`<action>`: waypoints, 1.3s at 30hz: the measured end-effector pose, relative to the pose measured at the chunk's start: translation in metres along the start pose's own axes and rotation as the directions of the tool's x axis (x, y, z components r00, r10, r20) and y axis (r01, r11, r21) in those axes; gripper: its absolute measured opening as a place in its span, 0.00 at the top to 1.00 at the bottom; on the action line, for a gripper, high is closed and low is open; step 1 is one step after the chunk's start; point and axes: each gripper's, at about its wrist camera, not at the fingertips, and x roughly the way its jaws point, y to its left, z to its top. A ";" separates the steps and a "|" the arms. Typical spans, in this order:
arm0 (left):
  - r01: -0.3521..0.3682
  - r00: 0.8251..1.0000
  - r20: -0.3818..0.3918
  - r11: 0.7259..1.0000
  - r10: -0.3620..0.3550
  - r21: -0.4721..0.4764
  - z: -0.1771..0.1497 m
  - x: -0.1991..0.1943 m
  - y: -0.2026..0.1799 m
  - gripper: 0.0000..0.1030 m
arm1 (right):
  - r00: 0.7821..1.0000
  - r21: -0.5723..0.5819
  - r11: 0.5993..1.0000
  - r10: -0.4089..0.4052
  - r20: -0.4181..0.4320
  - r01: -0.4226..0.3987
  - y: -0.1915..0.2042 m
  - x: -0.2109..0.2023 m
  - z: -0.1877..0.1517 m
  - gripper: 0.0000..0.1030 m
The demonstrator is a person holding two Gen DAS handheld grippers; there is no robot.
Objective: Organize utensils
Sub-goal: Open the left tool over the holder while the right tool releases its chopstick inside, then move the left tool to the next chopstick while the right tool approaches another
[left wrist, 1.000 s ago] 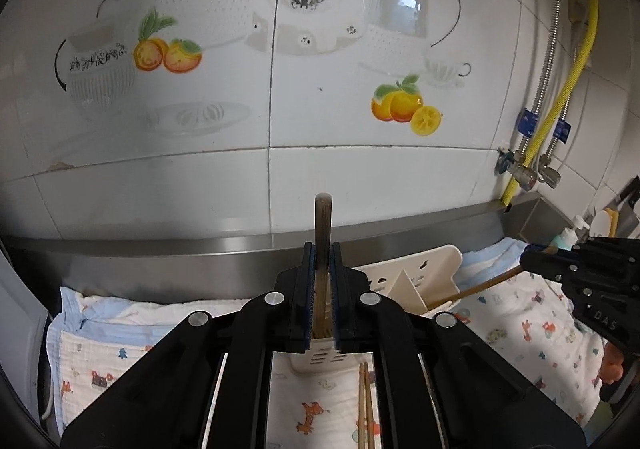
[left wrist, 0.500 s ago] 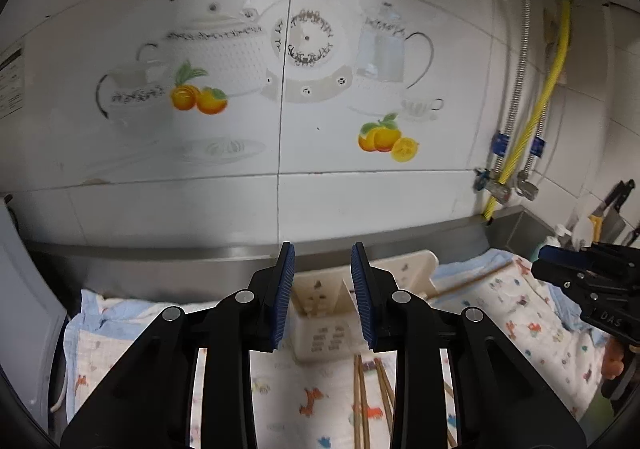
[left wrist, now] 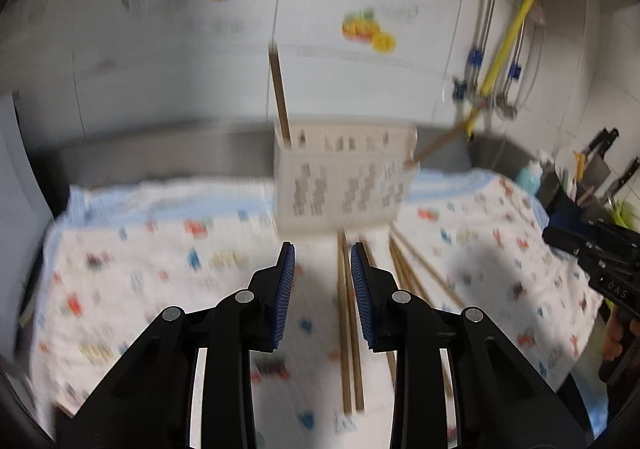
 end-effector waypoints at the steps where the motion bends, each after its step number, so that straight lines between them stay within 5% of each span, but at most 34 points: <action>1: -0.003 1.000 -0.012 1.000 0.003 -0.001 -0.007 0.003 0.000 0.71 | 1.000 0.002 1.000 -0.007 -0.005 0.007 0.000 0.001 -0.007 0.73; 15: 0.044 0.979 -0.194 0.997 -0.056 -0.062 -0.080 0.056 0.000 0.72 | 0.994 0.100 0.995 -0.017 -0.103 0.027 -0.007 0.025 -0.077 0.73; 39: -0.019 0.967 -0.253 1.000 0.020 0.004 -0.088 0.091 -0.014 0.88 | 0.985 0.141 0.990 0.004 -0.174 0.021 -0.018 0.057 -0.095 0.74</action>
